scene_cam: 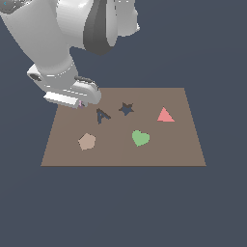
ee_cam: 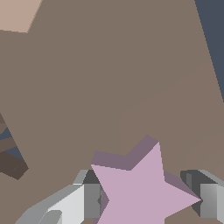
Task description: Insert a designated object into the corresponding slot on a board.
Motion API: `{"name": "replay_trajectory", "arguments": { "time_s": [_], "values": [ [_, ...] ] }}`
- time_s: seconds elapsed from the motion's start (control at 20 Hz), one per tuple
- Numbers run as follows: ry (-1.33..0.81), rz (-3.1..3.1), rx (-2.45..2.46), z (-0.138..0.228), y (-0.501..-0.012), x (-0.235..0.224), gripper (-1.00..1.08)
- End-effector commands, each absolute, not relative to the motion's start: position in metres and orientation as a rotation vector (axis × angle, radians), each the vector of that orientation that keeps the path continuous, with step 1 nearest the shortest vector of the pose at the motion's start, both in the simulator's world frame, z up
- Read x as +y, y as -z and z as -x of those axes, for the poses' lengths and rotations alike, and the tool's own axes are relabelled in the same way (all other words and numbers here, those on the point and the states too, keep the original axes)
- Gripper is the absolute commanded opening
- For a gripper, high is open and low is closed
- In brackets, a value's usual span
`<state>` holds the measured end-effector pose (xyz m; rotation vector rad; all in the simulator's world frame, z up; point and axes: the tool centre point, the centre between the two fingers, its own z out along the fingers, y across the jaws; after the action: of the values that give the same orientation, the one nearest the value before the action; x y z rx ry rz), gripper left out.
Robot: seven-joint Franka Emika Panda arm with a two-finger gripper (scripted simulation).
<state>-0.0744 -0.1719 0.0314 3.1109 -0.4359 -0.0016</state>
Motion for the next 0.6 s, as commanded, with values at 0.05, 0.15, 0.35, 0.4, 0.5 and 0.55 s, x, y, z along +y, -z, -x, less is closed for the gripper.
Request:
{"name": "replay_trajectory", "arguments": {
  "time_s": [0.05, 0.15, 0.35, 0.4, 0.5, 0.55],
  "values": [
    [0.001, -3.099, -0.515, 0.078, -0.032, -0.16, -1.0],
    [0.001, -3.089, -0.57, 0.08, -0.033, -0.153, -1.0],
    [0.002, -3.063, -0.698, 0.085, -0.033, -0.134, -1.0],
    [0.002, -3.054, -0.733, 0.085, -0.034, -0.129, -1.0],
    [0.002, -3.035, -0.807, 0.087, -0.034, -0.117, -1.0],
    [0.002, -3.025, -0.846, 0.087, -0.035, -0.111, -1.0]
  ]
}}
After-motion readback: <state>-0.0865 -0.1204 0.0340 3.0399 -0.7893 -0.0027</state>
